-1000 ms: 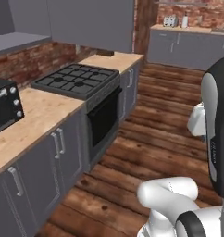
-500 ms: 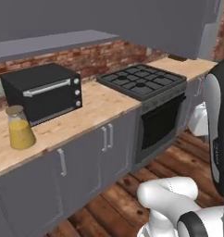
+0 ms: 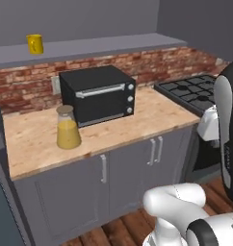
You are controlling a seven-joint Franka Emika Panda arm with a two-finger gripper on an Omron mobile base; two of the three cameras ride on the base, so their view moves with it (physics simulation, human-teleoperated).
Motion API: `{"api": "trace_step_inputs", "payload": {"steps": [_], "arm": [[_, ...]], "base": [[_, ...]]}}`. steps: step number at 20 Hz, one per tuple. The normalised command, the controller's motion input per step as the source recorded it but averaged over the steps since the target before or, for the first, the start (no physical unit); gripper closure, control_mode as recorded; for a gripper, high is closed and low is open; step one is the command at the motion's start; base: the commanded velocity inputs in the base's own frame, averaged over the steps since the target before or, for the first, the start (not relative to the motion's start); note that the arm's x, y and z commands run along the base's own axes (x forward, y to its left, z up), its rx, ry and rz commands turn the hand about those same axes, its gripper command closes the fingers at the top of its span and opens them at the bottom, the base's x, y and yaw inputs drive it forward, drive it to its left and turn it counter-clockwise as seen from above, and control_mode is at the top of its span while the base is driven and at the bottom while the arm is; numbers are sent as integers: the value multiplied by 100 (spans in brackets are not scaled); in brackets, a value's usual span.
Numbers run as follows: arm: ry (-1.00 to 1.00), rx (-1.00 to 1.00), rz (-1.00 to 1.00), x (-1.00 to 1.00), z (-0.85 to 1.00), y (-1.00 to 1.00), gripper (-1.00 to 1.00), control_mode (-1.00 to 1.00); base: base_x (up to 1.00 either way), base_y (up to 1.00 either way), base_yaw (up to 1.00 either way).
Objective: There is a tray on the dining counter. Grab the cup, mug, and pitcher and place them on the tray. The pitcher may be placed next to the tray if it cannot fit the tray.
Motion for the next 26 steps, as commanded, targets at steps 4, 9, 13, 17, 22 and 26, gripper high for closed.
{"api": "trace_step_inputs", "payload": {"steps": [4, 9, 13, 17, 22, 26], "arm": [[0, 0, 0, 0, 0, 0, -100, 100], [0, 0, 0, 0, 0, 0, -100, 100], [0, 0, 0, 0, 0, 0, -100, 100], [0, 0, 0, 0, 0, 0, -100, 100], [0, 0, 0, 0, 0, 0, -100, 100], [0, 0, 0, 0, 0, 0, -100, 100]], "base": [[56, 0, 25], [59, 0, 27], [55, 0, 31], [44, 4, 30], [39, 7, 28], [36, 14, 11]]}}
